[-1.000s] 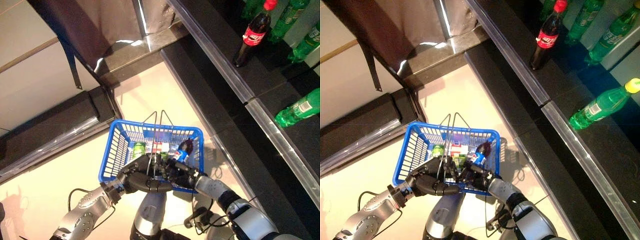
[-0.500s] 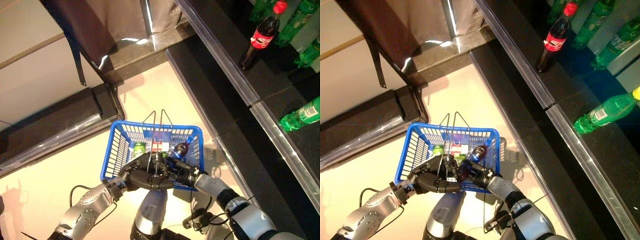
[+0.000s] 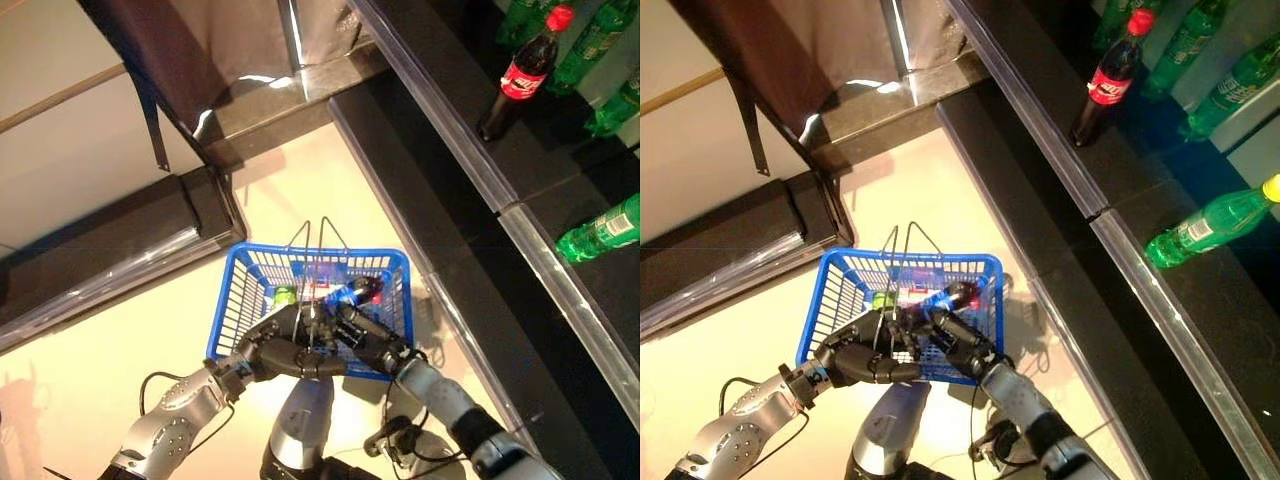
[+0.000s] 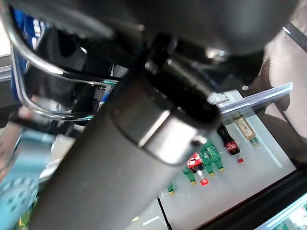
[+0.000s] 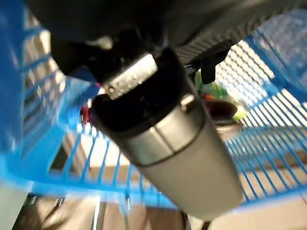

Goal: Pick up the drink and place into the basket.

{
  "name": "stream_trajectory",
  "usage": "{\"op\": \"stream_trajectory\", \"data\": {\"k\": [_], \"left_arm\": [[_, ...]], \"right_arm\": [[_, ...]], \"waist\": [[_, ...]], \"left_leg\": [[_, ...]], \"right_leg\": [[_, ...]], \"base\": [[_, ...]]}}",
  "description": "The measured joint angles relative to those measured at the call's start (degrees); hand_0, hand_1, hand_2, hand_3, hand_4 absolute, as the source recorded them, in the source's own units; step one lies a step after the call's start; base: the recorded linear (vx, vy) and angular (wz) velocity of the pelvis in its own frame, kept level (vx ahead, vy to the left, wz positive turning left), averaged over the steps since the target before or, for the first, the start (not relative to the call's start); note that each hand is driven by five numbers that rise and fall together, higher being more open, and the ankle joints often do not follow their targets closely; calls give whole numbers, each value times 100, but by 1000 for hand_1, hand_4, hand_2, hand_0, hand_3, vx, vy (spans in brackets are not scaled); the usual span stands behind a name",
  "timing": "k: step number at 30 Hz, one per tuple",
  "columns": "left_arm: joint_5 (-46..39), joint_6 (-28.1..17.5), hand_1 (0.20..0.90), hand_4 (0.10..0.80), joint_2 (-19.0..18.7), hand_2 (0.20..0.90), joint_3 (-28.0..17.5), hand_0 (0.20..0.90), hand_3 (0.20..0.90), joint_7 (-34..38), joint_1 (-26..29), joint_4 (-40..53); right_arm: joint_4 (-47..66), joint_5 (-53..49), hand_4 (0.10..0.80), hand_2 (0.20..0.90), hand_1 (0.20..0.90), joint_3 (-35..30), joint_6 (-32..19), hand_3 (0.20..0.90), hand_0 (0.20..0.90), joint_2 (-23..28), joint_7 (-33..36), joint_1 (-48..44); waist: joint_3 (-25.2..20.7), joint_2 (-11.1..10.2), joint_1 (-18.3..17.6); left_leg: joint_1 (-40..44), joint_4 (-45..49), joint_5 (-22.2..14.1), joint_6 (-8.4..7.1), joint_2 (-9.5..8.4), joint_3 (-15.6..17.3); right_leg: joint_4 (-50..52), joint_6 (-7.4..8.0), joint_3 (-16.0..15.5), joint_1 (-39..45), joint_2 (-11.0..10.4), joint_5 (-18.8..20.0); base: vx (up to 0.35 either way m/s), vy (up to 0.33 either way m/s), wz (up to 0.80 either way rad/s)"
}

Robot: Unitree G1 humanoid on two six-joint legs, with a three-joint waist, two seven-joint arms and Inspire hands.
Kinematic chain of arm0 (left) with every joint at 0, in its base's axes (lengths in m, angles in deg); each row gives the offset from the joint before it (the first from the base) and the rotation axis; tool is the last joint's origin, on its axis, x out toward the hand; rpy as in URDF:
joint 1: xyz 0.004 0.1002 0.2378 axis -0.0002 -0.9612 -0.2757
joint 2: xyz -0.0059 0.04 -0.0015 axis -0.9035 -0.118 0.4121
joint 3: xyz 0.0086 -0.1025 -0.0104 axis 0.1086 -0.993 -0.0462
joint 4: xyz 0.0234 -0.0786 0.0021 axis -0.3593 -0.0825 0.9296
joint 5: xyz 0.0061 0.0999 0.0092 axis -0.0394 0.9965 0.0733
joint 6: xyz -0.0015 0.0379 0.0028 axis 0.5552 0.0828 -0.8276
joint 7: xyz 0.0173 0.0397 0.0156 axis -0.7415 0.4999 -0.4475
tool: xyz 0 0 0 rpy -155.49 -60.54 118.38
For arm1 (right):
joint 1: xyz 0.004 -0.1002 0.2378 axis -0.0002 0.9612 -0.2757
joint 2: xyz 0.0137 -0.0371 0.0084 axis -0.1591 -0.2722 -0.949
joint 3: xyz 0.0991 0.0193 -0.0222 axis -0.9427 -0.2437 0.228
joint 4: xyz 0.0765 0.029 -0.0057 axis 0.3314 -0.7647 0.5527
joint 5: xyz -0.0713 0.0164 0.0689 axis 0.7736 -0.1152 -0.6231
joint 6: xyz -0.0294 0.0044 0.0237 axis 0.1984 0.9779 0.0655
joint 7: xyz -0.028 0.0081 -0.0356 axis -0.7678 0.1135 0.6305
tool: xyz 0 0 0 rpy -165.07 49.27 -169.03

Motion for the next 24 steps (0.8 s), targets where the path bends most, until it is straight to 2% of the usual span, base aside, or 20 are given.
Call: {"op": "stream_trajectory", "data": {"k": [3, 7, 13, 16, 18, 21, 24], "left_arm": [[53, -217, 300, 100, 149, 300, -120, 300, 200, 125, -205, -85], [116, -426, 300, 100, 334, 300, -122, 300, 200, 362, -218, -442], [299, -679, 300, 100, 337, 300, -137, 300, 200, 599, -280, -681], [299, -860, 300, 100, 350, 300, -201, 300, 200, 743, -476, -756], [299, -1023, 300, 100, 449, 300, -240, 300, 200, 895, -540, -860], [307, -1231, 300, 100, 608, 300, -305, 300, 200, 1157, -610, -1157], [345, -1548, 300, 100, 772, 300, -497, 300, 200, 1379, -777, -1664]], "right_arm": [[968, 99, 800, 900, 900, 5, -148, 900, 900, 1, -163, 275], [1834, 400, 800, 900, 900, -4, -226, 900, 900, 117, -366, 436], [2428, 853, 800, 900, 900, -188, -149, 900, 900, 470, -460, 747], [2679, 1013, 800, 900, 900, -232, -91, 900, 900, 557, -640, 1060], [2834, 1054, 800, 900, 900, -328, -50, 900, 900, 654, -846, 1334], [3043, 1283, 800, 900, 900, -527, 12, 900, 900, 733, -1123, 1685], [3238, 1593, 800, 900, 900, -701, 9, 900, 900, 736, -1562, 2055]], "waist": [[-25, -193, -163], [-48, -355, -370], [-51, -413, -540], [-80, -477, -679], [-120, -546, -904], [-183, -626, -1009], [-408, -729, -1260]], "left_leg": [[-67, 4, 0, -1, 33, 118], [-53, 9, -23, 35, 99, 241], [-6, 7, -35, 80, 182, 423], [157, -28, -78, 142, 223, 592], [193, -89, -79, 151, 253, 648], [345, -238, -65, 171, 337, 901], [481, -406, -60, 178, 392, 1090]], "right_leg": [[-32, 11, 120, -100, 29, 66], [-247, 23, 195, -87, 125, 219], [-489, 21, 334, -84, 222, 428], [-600, 35, 540, 1, 277, 497], [-707, 37, 605, 2, 313, 578], [-901, 34, 818, 9, 394, 708], [-1135, 49, 1002, 22, 471, 849]], "base": [[-21, -22, -18], [-67, 6, -17], [-9, 4, -16], [4, -6, -29], [3, -8, -19], [17, -13, -37], [27, -10, -37]]}}
